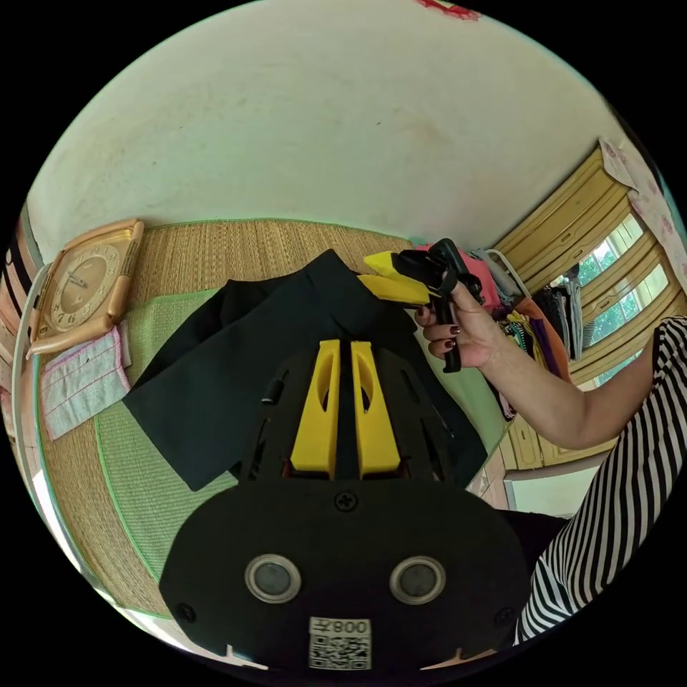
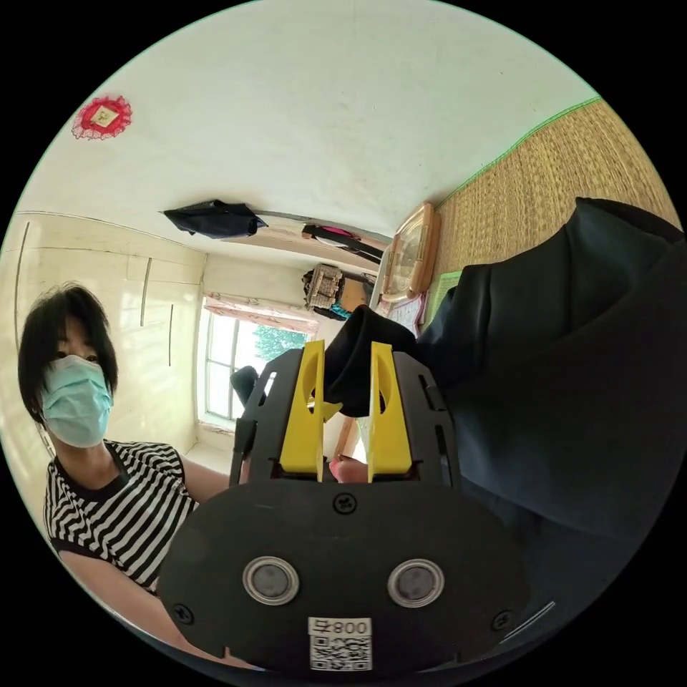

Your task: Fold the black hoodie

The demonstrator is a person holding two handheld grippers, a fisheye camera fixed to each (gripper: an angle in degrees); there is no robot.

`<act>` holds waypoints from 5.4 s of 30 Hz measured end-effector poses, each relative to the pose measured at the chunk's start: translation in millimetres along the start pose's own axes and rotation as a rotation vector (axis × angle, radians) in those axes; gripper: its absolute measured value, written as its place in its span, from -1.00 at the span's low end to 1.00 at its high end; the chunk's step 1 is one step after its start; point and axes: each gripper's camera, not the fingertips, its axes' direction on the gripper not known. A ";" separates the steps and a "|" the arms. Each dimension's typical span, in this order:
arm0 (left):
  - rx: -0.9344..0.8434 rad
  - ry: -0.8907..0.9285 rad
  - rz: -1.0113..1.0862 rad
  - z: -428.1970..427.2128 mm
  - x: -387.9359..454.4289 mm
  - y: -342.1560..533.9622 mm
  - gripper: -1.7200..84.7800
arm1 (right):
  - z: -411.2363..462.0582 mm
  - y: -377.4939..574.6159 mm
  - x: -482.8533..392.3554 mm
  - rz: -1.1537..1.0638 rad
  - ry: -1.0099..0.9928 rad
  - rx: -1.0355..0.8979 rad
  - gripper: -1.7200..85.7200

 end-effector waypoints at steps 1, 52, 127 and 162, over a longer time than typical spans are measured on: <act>-0.009 0.006 0.021 7.0 5.2 -4.9 -0.90 | -6.0 2.5 9.4 0.011 -0.026 -0.018 -0.75; 0.380 0.617 -1.077 221.4 -303.1 109.6 -0.73 | -193.6 30.9 23.8 0.201 0.412 0.215 -0.96; 0.785 0.792 -1.062 237.1 -488.4 238.0 -0.92 | 483.6 -586.7 -285.7 -0.224 0.452 -0.774 -0.93; 0.063 0.126 -0.481 216.8 -393.9 45.1 -0.96 | 100.1 -201.1 -253.5 -0.163 0.909 -0.380 -0.96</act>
